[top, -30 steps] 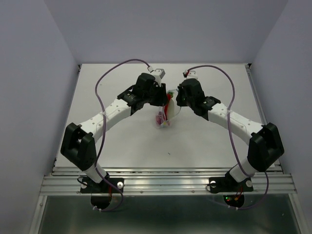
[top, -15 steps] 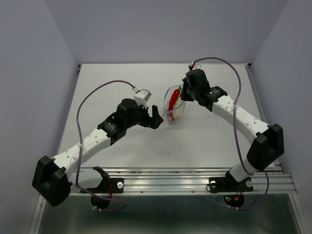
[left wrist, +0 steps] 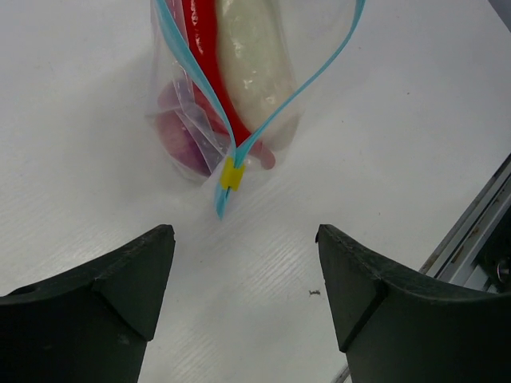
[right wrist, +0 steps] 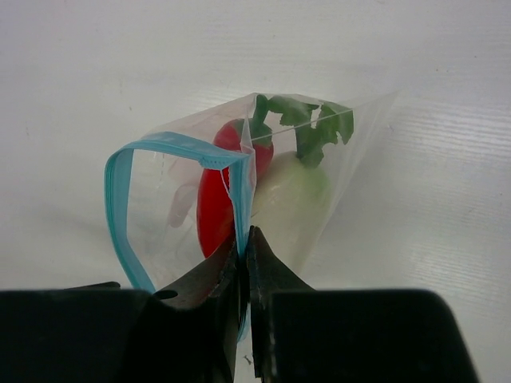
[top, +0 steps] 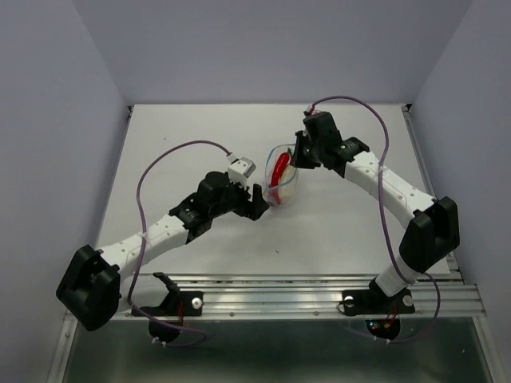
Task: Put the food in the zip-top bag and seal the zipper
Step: Zip up the zip-top bag
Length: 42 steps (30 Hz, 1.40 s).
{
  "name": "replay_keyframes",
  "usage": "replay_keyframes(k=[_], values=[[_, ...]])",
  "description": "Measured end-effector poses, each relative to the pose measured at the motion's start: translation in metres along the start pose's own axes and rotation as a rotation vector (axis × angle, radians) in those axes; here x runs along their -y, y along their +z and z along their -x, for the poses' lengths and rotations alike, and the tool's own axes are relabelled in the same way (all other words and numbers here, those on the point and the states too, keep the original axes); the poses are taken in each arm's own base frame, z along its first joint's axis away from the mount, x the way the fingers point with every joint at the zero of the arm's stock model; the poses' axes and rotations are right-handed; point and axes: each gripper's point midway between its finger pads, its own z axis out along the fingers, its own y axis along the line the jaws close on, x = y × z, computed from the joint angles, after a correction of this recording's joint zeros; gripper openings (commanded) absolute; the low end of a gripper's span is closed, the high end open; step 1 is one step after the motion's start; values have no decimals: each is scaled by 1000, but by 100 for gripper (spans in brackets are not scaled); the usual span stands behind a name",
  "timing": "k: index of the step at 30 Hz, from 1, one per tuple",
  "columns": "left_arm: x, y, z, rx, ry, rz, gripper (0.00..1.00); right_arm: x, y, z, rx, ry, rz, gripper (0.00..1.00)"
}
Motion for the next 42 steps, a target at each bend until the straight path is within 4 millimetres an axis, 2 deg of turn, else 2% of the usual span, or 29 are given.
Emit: replay_keyframes(k=[3,4,7,12,14,19,24,40,42], values=[[-3,4,-5,-15,6,4,75,-2,0,-2,-11,1,14,12],[-4,6,-7,-21,9,6,66,-1,0,-2,-13,3,15,12],[-6,9,-11,-36,23,13,65,-3,-1,-3,-24,4,30,12],[-10,18,-9,-50,54,21,57,-5,-2,-4,-35,7,46,12],[-10,21,-8,-54,61,20,48,-6,-2,-5,-38,7,51,12],[-10,24,-7,-57,79,15,43,-8,-2,-6,-47,8,68,12],[-11,24,-6,-56,95,17,31,-10,-3,-7,-58,10,86,12],[-12,24,-7,-59,105,17,31,-4,-4,-4,-72,35,105,12],[-12,24,-7,-59,105,17,24,-3,-4,-4,-74,39,106,12]])
